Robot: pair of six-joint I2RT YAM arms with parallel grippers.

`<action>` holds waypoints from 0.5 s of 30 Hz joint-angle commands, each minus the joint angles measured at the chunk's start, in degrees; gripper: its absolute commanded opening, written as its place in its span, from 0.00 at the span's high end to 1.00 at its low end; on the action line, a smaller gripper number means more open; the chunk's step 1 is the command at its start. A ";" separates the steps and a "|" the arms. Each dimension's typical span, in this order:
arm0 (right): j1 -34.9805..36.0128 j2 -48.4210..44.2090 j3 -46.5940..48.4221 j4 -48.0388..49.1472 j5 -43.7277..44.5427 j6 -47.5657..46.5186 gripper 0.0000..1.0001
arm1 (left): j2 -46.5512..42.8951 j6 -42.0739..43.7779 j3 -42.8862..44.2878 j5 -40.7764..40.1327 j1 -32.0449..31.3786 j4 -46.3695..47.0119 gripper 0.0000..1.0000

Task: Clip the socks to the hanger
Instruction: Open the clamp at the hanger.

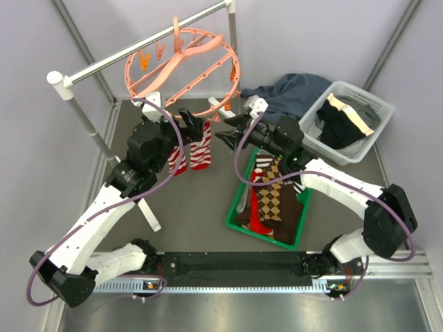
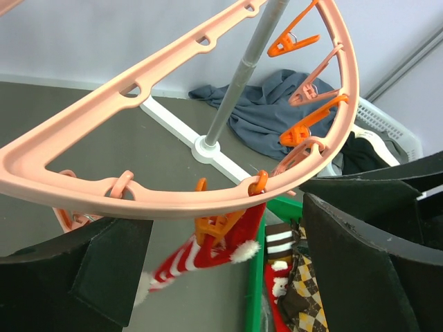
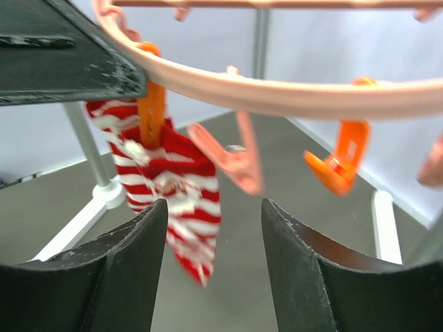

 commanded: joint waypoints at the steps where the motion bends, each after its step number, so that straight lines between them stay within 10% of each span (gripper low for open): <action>1: -0.53 3.10 5.06 4.54 -8.40 -1.16 0.44 | -0.49 0.21 1.54 -0.84 0.34 1.30 0.08; 15: -2.11 8.38 10.26 5.51 -9.20 -0.55 0.44 | -0.67 0.92 3.13 -0.40 0.34 -0.46 0.08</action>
